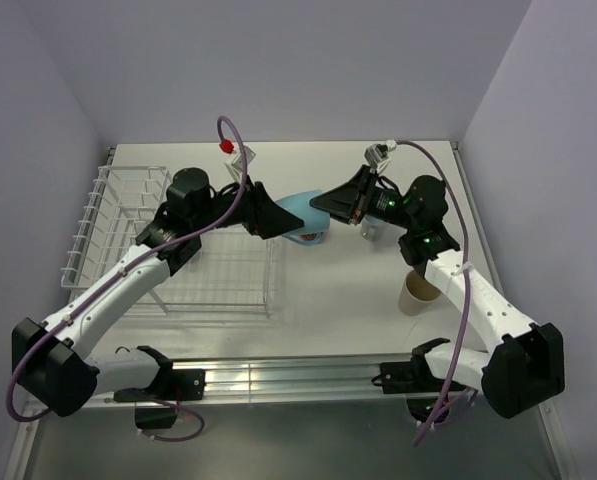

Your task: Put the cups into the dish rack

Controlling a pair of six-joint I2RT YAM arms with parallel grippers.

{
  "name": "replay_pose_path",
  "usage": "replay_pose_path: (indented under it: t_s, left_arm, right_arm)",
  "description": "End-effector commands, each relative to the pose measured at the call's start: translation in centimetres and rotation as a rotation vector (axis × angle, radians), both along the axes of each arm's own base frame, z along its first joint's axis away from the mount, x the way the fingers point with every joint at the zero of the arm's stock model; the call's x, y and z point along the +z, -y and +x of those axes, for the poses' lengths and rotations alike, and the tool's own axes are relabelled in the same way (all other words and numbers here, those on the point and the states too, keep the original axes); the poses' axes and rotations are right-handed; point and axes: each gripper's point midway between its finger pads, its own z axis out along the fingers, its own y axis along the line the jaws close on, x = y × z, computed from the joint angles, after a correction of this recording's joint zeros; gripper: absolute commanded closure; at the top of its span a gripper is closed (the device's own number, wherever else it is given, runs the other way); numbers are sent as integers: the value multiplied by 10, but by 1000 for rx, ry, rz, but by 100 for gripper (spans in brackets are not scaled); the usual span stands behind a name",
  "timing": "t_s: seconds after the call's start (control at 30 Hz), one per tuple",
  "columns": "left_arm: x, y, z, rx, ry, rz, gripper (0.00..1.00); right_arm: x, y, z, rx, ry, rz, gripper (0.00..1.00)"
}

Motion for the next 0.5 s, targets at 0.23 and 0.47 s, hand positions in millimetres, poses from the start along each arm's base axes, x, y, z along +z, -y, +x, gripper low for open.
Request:
replay_pose_path:
  t_s: [0.23, 0.47]
  left_arm:
    - [34, -22, 3, 138, 114, 3, 100]
    - [28, -58, 20, 364, 59, 155, 100]
  right_arm:
    - [-3, 21, 16, -232, 123, -202, 41]
    - [-23, 48, 27, -397, 96, -360, 40]
